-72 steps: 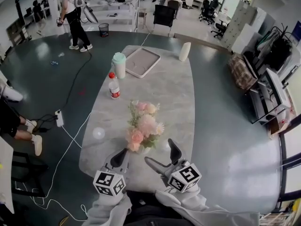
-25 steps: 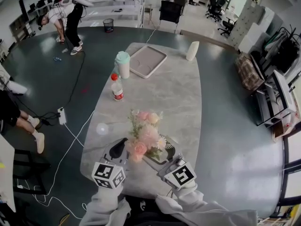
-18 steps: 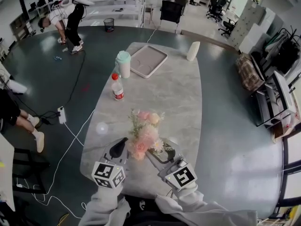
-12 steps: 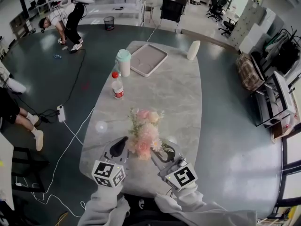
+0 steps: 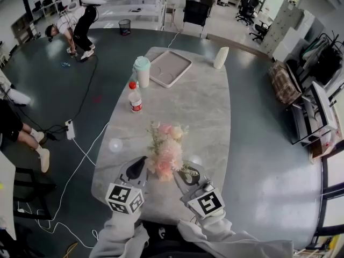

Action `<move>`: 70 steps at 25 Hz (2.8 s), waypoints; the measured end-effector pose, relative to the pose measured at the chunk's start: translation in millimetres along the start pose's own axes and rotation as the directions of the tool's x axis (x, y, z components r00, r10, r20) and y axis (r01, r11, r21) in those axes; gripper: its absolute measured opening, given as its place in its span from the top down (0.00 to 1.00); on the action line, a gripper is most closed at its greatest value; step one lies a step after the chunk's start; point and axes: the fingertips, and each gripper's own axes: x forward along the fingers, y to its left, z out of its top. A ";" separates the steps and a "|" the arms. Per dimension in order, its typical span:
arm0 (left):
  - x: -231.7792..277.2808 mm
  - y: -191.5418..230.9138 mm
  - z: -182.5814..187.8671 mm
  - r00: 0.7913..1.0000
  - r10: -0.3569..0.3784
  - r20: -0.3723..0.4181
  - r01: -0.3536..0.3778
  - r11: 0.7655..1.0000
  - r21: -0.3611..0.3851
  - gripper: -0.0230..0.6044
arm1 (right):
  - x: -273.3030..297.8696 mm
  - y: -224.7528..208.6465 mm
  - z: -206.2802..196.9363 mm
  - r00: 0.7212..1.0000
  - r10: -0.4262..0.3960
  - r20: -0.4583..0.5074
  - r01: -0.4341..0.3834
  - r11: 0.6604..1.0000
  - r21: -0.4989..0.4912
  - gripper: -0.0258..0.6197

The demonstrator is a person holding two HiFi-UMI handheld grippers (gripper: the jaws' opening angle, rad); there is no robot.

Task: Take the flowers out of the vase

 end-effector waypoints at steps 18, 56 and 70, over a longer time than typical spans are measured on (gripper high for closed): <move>-26.3 -12.0 2.0 0.999 -0.035 0.019 0.035 0.999 0.006 0.96 | -13.5 5.5 36.9 0.987 -0.086 0.136 0.083 0.996 0.026 0.87; -50.1 -51.8 42.0 0.993 -0.085 0.083 0.081 0.995 0.057 0.96 | -41.3 19.9 135.2 0.925 -0.084 0.370 0.111 0.992 -0.053 0.87; -44.2 -64.9 57.3 0.987 -0.117 0.112 0.109 0.991 0.081 0.96 | -57.4 19.7 172.4 0.886 -0.074 0.458 0.107 0.993 -0.046 0.87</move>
